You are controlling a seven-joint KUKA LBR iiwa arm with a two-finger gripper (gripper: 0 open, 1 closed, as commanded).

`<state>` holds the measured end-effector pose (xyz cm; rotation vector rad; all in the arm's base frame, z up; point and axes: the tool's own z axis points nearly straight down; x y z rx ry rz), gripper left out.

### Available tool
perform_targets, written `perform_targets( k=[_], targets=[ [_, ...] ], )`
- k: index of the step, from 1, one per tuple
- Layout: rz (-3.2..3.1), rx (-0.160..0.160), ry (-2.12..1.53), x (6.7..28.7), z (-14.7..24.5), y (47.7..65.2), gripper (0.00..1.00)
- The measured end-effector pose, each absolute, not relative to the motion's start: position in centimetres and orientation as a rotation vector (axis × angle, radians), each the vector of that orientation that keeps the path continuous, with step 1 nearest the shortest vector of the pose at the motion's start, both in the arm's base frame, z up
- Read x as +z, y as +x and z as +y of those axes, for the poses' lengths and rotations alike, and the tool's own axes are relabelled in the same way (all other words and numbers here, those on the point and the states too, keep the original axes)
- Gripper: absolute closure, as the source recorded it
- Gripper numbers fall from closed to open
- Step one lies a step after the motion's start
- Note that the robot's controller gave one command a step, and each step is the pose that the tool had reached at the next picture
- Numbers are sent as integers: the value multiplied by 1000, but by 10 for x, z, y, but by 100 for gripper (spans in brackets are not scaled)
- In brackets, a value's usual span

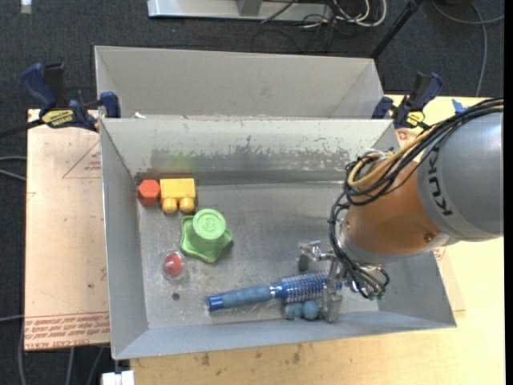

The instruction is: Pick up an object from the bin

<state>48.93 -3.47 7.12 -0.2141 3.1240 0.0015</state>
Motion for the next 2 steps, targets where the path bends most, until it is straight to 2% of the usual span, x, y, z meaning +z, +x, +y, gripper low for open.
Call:
perform_targets(
  k=[1, 2],
  targets=[
    [3133, 1, -209, 69, -37, 487, 100],
    [3125, -3, -215, 217, -44, 489, 100]
  ],
)
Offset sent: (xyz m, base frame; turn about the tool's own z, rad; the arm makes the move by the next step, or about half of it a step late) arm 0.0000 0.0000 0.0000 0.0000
